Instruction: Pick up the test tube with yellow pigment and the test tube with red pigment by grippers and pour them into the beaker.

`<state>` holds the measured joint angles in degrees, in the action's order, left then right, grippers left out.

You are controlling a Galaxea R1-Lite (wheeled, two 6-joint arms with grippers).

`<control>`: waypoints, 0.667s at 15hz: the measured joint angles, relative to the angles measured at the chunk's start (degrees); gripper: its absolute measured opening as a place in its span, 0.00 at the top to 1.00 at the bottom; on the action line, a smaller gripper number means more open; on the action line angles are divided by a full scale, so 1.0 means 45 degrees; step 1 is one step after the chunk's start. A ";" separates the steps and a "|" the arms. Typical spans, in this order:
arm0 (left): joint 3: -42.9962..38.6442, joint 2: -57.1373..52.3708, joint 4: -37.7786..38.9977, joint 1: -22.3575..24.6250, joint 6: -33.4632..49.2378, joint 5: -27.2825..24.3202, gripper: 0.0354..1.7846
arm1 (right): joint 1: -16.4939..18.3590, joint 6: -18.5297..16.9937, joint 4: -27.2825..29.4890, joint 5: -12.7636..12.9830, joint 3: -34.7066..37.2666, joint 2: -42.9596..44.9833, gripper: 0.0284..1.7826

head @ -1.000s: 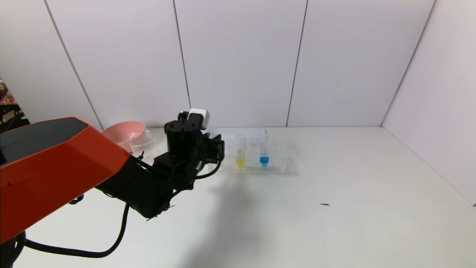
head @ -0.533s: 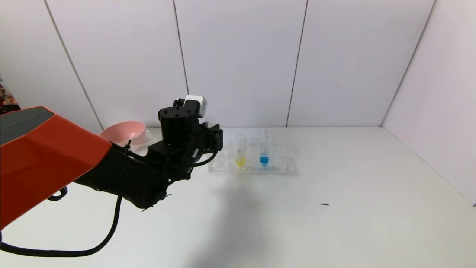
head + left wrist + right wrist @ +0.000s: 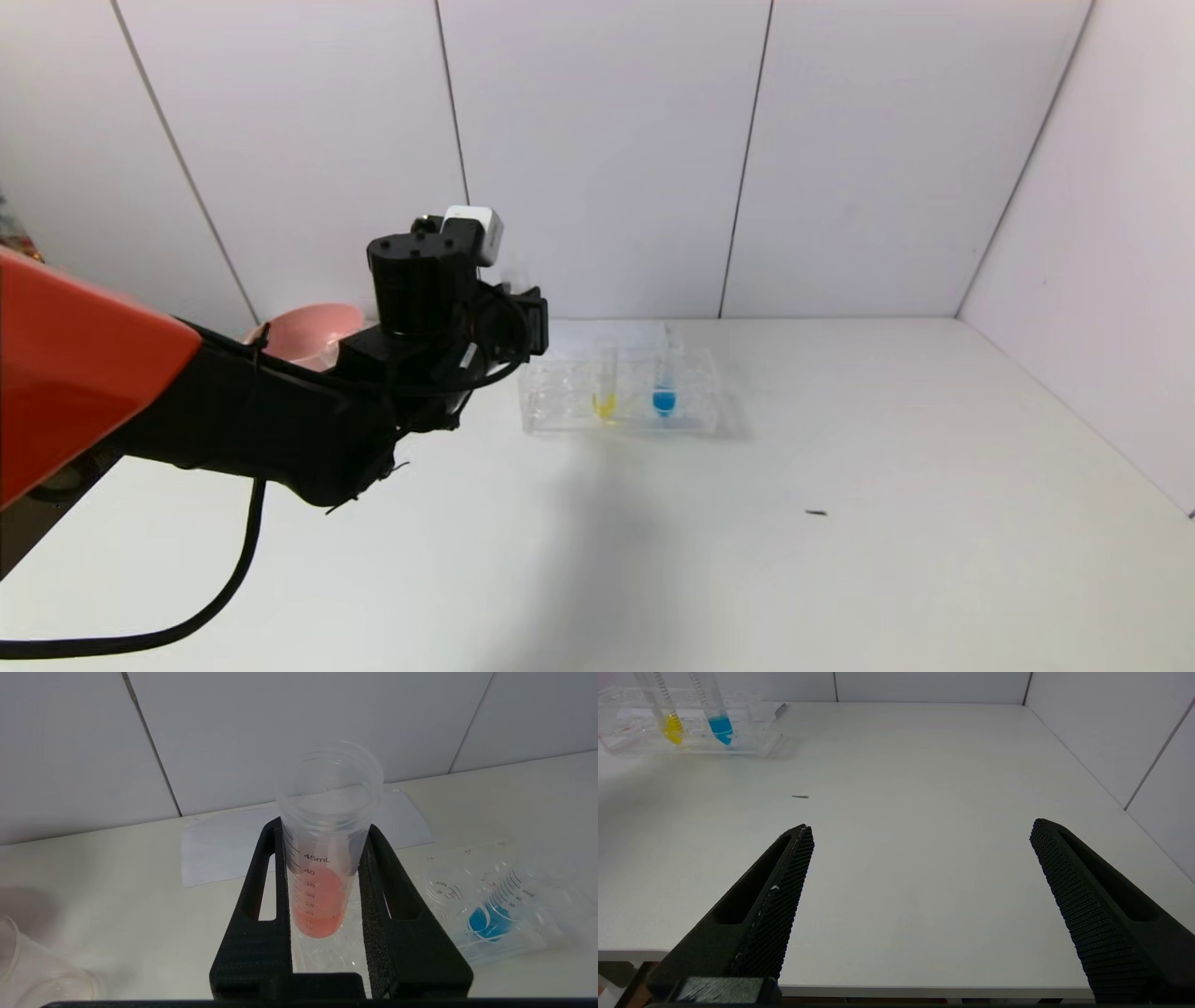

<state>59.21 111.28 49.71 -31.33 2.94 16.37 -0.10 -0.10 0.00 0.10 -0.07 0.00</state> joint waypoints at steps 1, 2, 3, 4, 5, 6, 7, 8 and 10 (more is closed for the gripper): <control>0.0011 -0.0209 -0.0200 0.0073 -0.0084 0.0000 0.77 | 0.0000 0.0000 0.0000 0.0000 0.0000 0.0000 0.05; 0.0011 -0.0398 -0.0366 0.0160 -0.0206 0.0000 0.77 | 0.0000 0.0000 0.0000 0.0000 0.0000 0.0000 0.05; -0.0014 -0.0620 -0.0550 0.0279 -0.0396 -0.0014 0.77 | 0.0011 0.0000 0.0000 0.0000 0.0000 0.0000 0.05; -0.0043 -0.0840 -0.0745 0.0398 -0.0536 -0.0076 0.77 | 0.0011 0.0000 0.0000 0.0000 0.0000 0.0000 0.05; -0.0076 -0.1062 -0.0943 0.0515 -0.0599 -0.0192 0.77 | 0.0011 0.0000 0.0000 0.0000 0.0000 0.0000 0.05; -0.0111 -0.1306 -0.1138 0.0672 -0.0604 -0.0349 0.77 | 0.0011 0.0000 0.0000 0.0000 0.0000 0.0000 0.05; -0.0130 -0.1520 -0.1360 0.0832 -0.0607 -0.0496 0.77 | 0.0005 0.0000 0.0000 0.0000 0.0000 0.0000 0.05; -0.0135 -0.1723 -0.1560 0.1005 -0.0618 -0.0631 0.77 | 0.0005 0.0000 0.0000 0.0000 0.0000 0.0000 0.05; -0.0135 -0.2094 -0.1829 0.1463 -0.0628 -0.0943 0.77 | 0.0005 0.0000 0.0000 0.0000 0.0000 0.0000 0.05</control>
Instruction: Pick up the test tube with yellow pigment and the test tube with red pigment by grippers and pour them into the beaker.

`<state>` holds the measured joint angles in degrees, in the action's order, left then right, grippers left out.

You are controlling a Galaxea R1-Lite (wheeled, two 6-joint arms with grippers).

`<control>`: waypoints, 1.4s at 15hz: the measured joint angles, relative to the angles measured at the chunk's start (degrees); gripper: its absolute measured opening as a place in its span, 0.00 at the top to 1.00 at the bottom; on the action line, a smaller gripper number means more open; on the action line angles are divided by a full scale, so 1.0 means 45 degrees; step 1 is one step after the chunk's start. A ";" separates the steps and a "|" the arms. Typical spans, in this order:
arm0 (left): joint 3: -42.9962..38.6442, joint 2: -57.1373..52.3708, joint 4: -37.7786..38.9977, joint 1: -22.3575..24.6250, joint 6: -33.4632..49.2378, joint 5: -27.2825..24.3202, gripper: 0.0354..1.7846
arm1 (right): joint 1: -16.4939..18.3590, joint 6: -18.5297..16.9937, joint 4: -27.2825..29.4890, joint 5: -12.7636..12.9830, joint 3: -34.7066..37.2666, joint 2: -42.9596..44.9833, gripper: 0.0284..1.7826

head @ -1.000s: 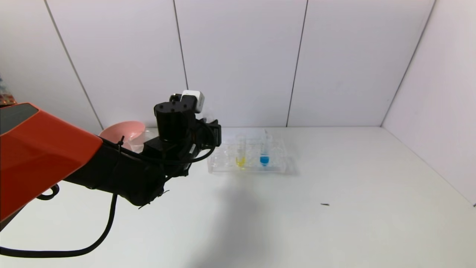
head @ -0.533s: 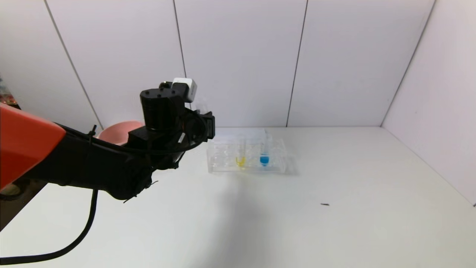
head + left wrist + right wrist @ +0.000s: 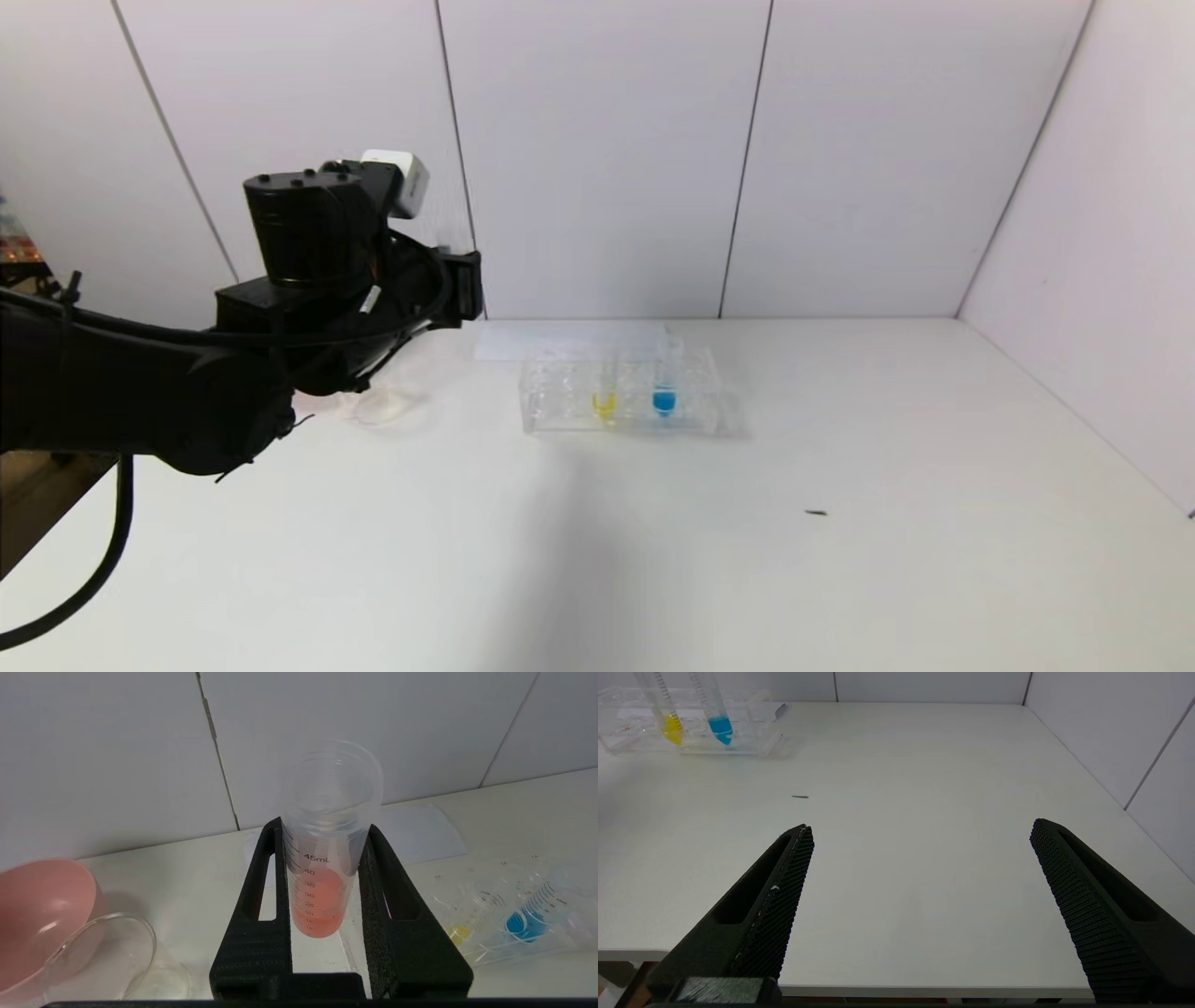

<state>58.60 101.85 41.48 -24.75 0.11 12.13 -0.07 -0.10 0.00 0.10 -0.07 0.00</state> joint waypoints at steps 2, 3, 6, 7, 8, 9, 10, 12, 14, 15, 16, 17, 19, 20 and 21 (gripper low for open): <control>0.0024 -0.0301 -0.0282 0.0550 -0.0014 -0.0363 0.77 | -0.0005 0.0005 0.0000 0.0000 0.0000 0.0000 0.05; 0.0065 -0.0417 -0.0450 0.0821 -0.0024 -0.0474 0.77 | -0.0005 0.0000 0.0000 0.0000 0.0000 0.0000 0.05; 0.0133 -0.0596 -0.0645 0.1447 -0.0024 -0.0878 0.77 | 0.0000 0.0000 0.0000 0.0000 0.0000 0.0000 0.05; 0.0141 -0.0626 -0.0753 0.1642 -0.0024 -0.0975 0.77 | 0.0000 0.0000 0.0000 0.0000 0.0000 0.0000 0.05; 0.0157 -0.0656 -0.0791 0.1850 -0.0024 -0.1111 0.77 | 0.0005 0.0000 0.0000 0.0000 0.0000 0.0000 0.05; 0.0157 -0.0664 -0.0810 0.2034 -0.0008 -0.1243 0.77 | 0.0000 0.0000 0.0000 0.0000 0.0000 0.0000 0.05; 0.0157 -0.0669 -0.0853 0.2219 -0.0008 -0.1387 0.77 | 0.0000 0.0000 0.0000 0.0000 0.0000 0.0000 0.05; 0.0160 -0.0683 -0.0981 0.2536 -0.0008 -0.1436 0.77 | -0.0005 0.0000 0.0000 0.0000 0.0000 0.0000 0.05; 0.0127 -0.0694 -0.1035 0.2782 -0.0014 -0.1455 0.77 | 0.0005 0.0000 0.0000 0.0000 0.0000 0.0000 0.05; 0.0111 -0.0699 -0.1130 0.2923 0.0000 -0.1460 0.77 | 0.0005 0.0000 0.0000 0.0000 0.0000 0.0000 0.05; 0.0103 -0.0699 -0.1170 0.3061 0.0005 -0.1528 0.77 | 0.0005 0.0000 0.0000 0.0000 0.0000 0.0000 0.05; 0.0079 -0.0707 -0.1184 0.3272 0.0022 -0.1804 0.77 | 0.0000 0.0000 0.0000 0.0000 0.0000 0.0000 0.05; 0.0041 -0.0761 -0.1195 0.3787 0.0043 -0.2519 0.77 | -0.0005 0.0000 0.0000 0.0000 0.0000 0.0000 0.05; 0.0030 -0.0799 -0.1271 0.4047 0.0035 -0.2701 0.77 | -0.0005 0.0000 0.0000 0.0000 0.0000 0.0000 0.05; 0.0005 -0.0834 -0.1403 0.4288 0.0024 -0.2760 0.77 | 0.0000 0.0005 0.0000 0.0000 0.0000 0.0000 0.05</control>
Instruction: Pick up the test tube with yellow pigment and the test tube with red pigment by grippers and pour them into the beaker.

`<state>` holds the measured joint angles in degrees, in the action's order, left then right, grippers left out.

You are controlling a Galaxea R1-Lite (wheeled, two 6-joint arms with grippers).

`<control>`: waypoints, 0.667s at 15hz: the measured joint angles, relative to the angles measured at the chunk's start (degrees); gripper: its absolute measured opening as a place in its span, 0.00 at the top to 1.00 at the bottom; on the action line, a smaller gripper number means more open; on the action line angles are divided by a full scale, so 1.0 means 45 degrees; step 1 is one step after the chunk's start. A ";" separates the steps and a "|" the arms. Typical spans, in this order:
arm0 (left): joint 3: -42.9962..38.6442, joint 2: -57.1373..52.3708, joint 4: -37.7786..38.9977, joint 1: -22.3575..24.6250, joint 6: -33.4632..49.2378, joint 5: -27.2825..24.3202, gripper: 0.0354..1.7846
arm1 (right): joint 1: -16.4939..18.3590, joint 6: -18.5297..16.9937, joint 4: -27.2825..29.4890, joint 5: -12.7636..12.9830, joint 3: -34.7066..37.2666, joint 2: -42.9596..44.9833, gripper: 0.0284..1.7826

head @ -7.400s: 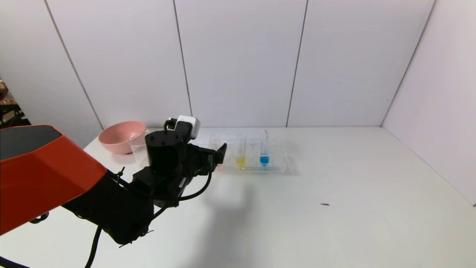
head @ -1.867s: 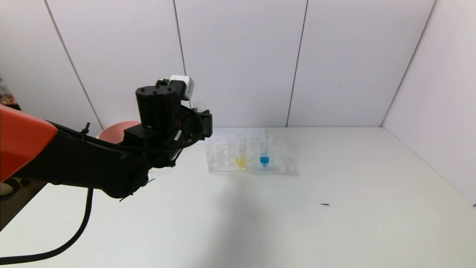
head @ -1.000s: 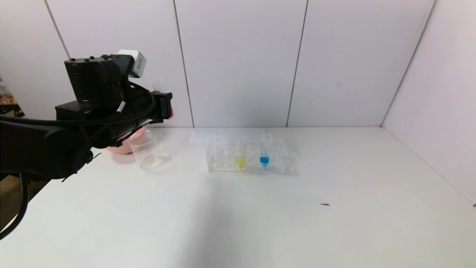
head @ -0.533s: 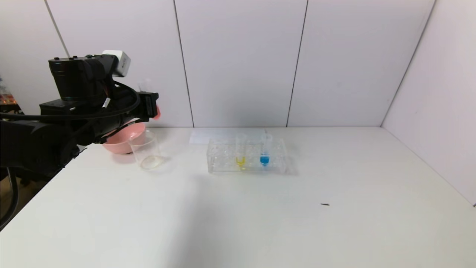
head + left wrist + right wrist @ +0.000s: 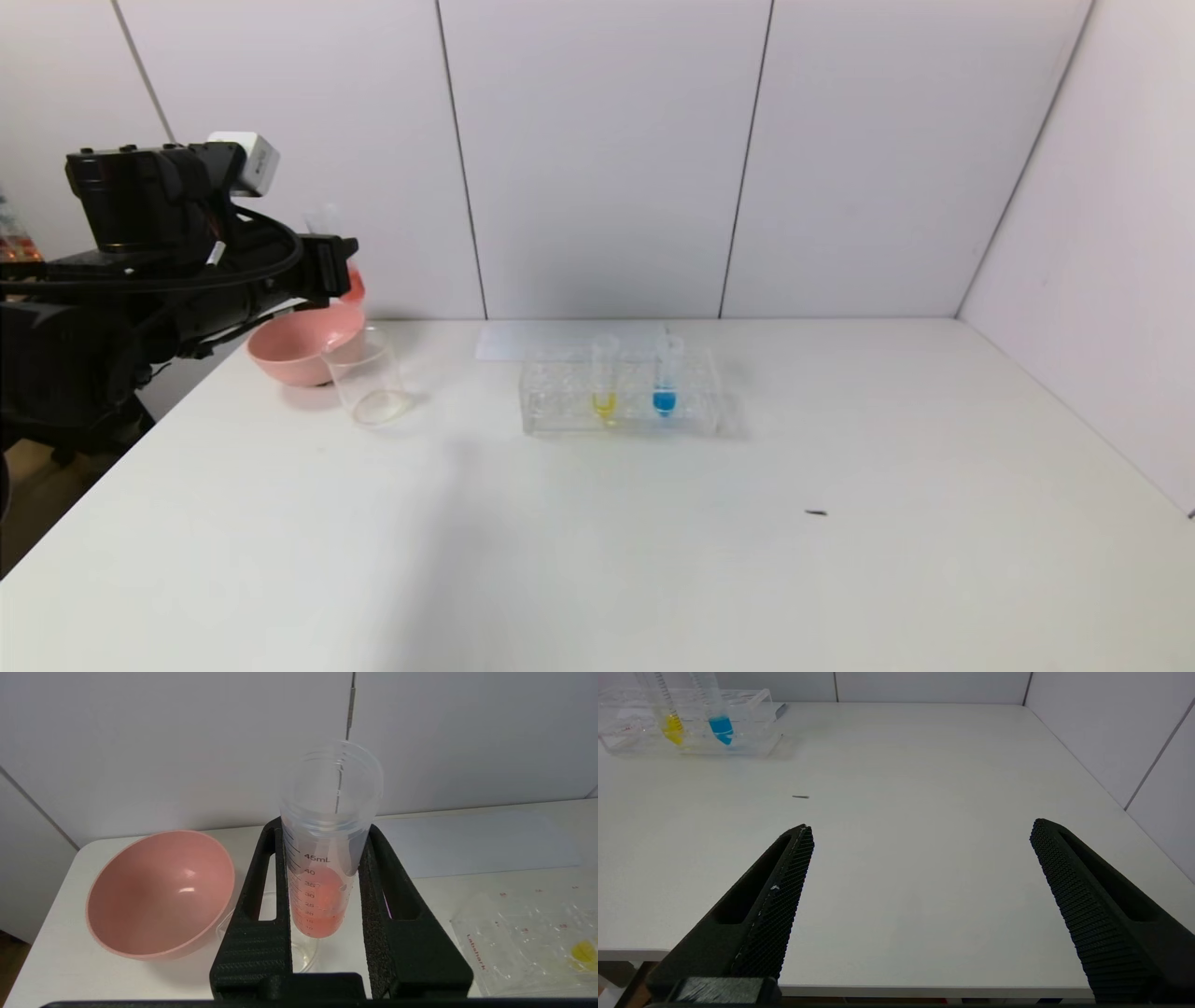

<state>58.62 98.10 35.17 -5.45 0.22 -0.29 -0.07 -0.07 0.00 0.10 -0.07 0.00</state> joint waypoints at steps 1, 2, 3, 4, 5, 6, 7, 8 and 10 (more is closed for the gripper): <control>-0.0014 -0.0024 -0.0068 0.0244 -0.0024 -0.0092 0.77 | 0.0005 -0.0005 0.0000 0.0000 0.0000 0.0000 0.05; -0.0035 -0.0038 -0.0098 0.0485 -0.0027 -0.0265 0.77 | 0.0005 -0.0005 0.0000 0.0000 0.0000 0.0000 0.05; -0.0043 -0.0038 -0.0098 0.0696 -0.0027 -0.0417 0.77 | 0.0005 -0.0005 0.0000 0.0000 0.0000 0.0000 0.05; -0.0049 -0.0030 -0.0098 0.0894 -0.0033 -0.0520 0.77 | 0.0005 0.0000 0.0000 0.0000 0.0000 0.0000 0.05; -0.0054 -0.0019 -0.0100 0.1070 -0.0033 -0.0572 0.77 | -0.0005 -0.0005 0.0000 0.0000 0.0000 0.0000 0.05; -0.0062 -0.0014 -0.0106 0.1235 -0.0033 -0.0675 0.77 | 0.0000 -0.0005 0.0000 0.0000 0.0000 0.0000 0.05; -0.0092 -0.0008 -0.0106 0.1441 -0.0038 -0.0908 0.77 | 0.0000 0.0000 0.0000 0.0000 0.0000 0.0000 0.05; -0.0127 -0.0008 -0.0111 0.1655 -0.0038 -0.1200 0.77 | 0.0000 -0.0005 0.0000 0.0000 0.0000 0.0000 0.05; -0.0244 -0.0005 -0.0111 0.2110 -0.0049 -0.1723 0.77 | 0.0005 -0.0005 0.0000 -0.0005 0.0000 0.0000 0.05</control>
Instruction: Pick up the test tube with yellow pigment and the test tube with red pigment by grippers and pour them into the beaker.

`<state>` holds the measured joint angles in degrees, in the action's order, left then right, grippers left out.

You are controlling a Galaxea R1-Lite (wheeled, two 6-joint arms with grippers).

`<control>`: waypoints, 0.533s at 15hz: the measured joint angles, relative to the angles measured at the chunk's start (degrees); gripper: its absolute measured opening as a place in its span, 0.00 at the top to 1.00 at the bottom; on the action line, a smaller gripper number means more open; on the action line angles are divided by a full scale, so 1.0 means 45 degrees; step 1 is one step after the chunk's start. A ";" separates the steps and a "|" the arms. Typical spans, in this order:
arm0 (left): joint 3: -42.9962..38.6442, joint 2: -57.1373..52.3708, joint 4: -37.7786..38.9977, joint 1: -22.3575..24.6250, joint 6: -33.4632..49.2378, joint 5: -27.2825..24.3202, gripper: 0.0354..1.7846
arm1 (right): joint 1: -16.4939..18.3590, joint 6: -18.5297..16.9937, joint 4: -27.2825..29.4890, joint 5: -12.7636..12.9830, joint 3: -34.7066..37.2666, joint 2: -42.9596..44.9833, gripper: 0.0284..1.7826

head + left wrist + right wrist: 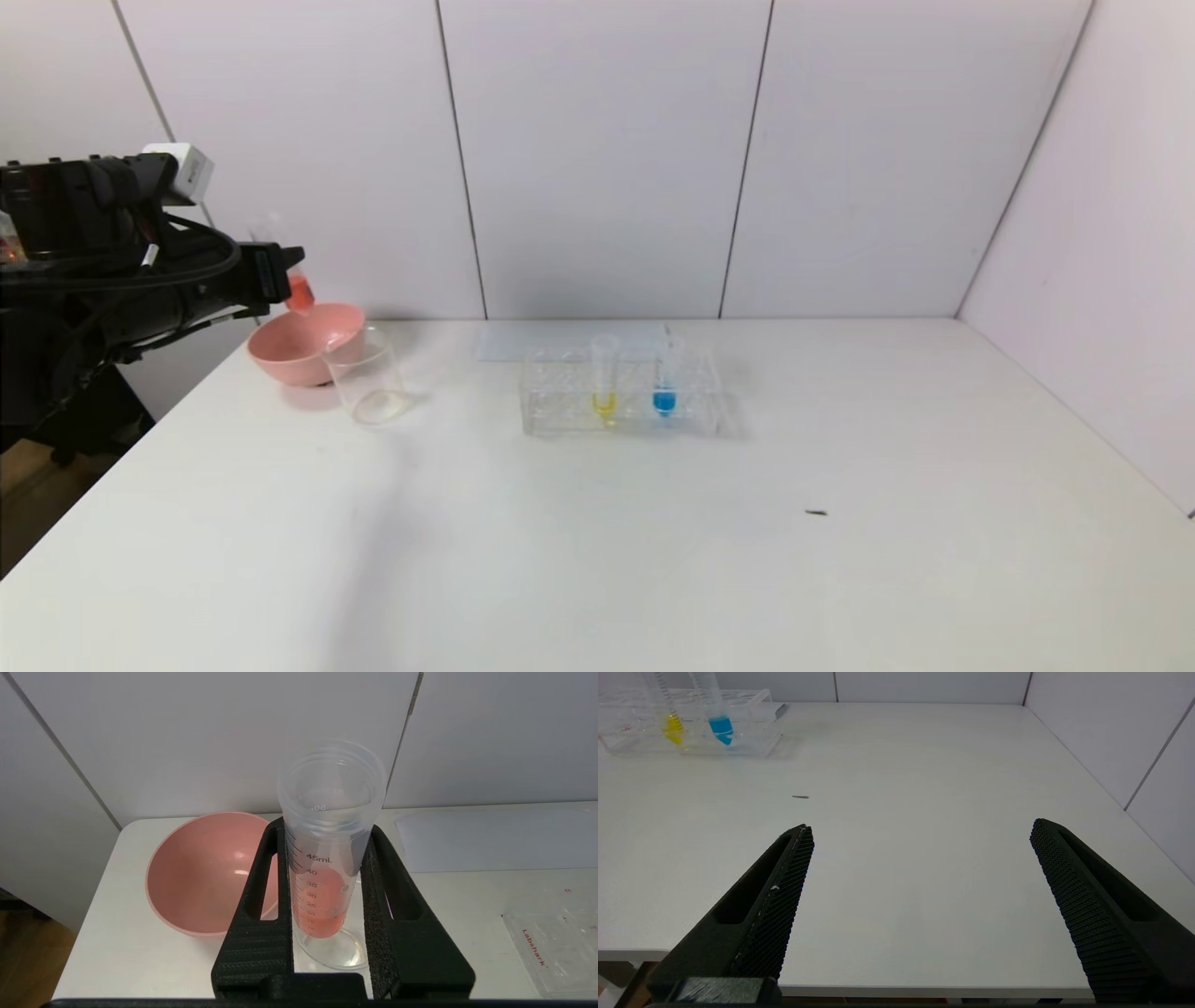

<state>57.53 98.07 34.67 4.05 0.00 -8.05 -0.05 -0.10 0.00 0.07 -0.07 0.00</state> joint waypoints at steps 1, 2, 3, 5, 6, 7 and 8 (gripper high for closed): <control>-0.0049 0.0011 0.0000 0.0214 -0.0049 -0.0065 0.77 | 0.0000 0.0000 0.0000 0.0005 0.0000 0.0000 0.05; -0.0087 0.0030 -0.0011 0.0409 -0.0157 -0.0079 0.77 | 0.0000 0.0000 0.0000 0.0005 0.0000 0.0000 0.05; -0.0130 0.0043 -0.0014 0.0582 -0.0244 -0.0098 0.77 | 0.0000 0.0000 0.0000 0.0005 0.0000 0.0000 0.05; -0.0252 0.0098 -0.0011 0.0870 -0.0312 -0.0103 0.77 | -0.0005 0.0000 0.0000 0.0005 0.0005 0.0000 0.05; -0.0306 0.0138 0.0000 0.0973 -0.0390 -0.0111 0.77 | -0.0011 0.0000 0.0000 0.0005 0.0000 0.0000 0.05; -0.0358 0.0176 0.0019 0.1054 -0.0423 -0.0182 0.77 | -0.0011 0.0000 0.0000 0.0005 0.0000 0.0000 0.05; -0.0387 0.0195 0.0035 0.1113 -0.0433 -0.0293 0.77 | -0.0005 0.0000 0.0000 0.0005 0.0005 0.0000 0.05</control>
<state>55.78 98.95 34.83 9.06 -1.95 -9.36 -0.07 -0.10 0.00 0.10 -0.05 0.00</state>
